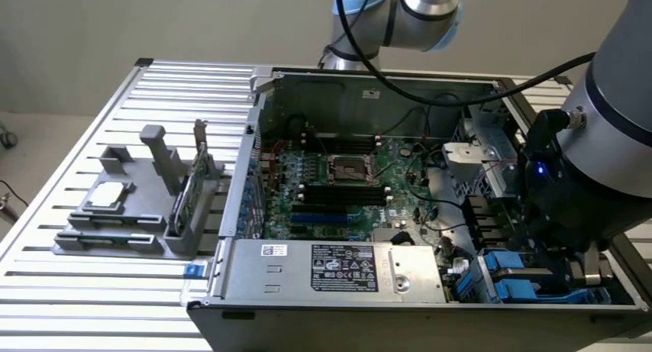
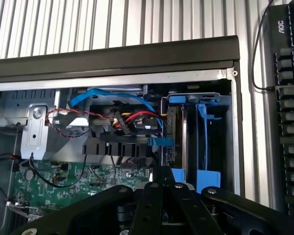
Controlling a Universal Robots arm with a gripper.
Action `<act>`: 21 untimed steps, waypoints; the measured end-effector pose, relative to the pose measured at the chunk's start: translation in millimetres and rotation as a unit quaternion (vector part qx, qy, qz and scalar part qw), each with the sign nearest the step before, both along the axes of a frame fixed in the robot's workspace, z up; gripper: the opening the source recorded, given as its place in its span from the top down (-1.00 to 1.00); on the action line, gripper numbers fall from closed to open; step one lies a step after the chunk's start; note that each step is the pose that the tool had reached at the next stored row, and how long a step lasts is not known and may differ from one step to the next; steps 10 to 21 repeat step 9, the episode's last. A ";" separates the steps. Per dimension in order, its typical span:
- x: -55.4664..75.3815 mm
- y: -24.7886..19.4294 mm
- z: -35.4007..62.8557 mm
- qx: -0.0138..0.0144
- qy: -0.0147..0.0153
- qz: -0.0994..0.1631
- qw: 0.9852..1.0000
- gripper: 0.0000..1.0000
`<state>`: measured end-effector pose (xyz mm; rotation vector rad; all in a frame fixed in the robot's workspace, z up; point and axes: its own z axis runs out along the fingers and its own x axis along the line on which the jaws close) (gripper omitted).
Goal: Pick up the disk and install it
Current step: 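Insert the second disk wire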
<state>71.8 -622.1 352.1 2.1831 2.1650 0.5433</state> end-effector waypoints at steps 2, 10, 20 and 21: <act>-0.7 0.0 0.0 0.000 0.000 0.001 1.000 0.79; -0.7 0.0 0.0 0.000 0.000 0.001 1.000 0.79; -0.7 0.0 0.0 0.000 0.000 0.001 1.000 0.79; -0.7 0.0 0.0 0.000 0.000 0.001 1.000 0.79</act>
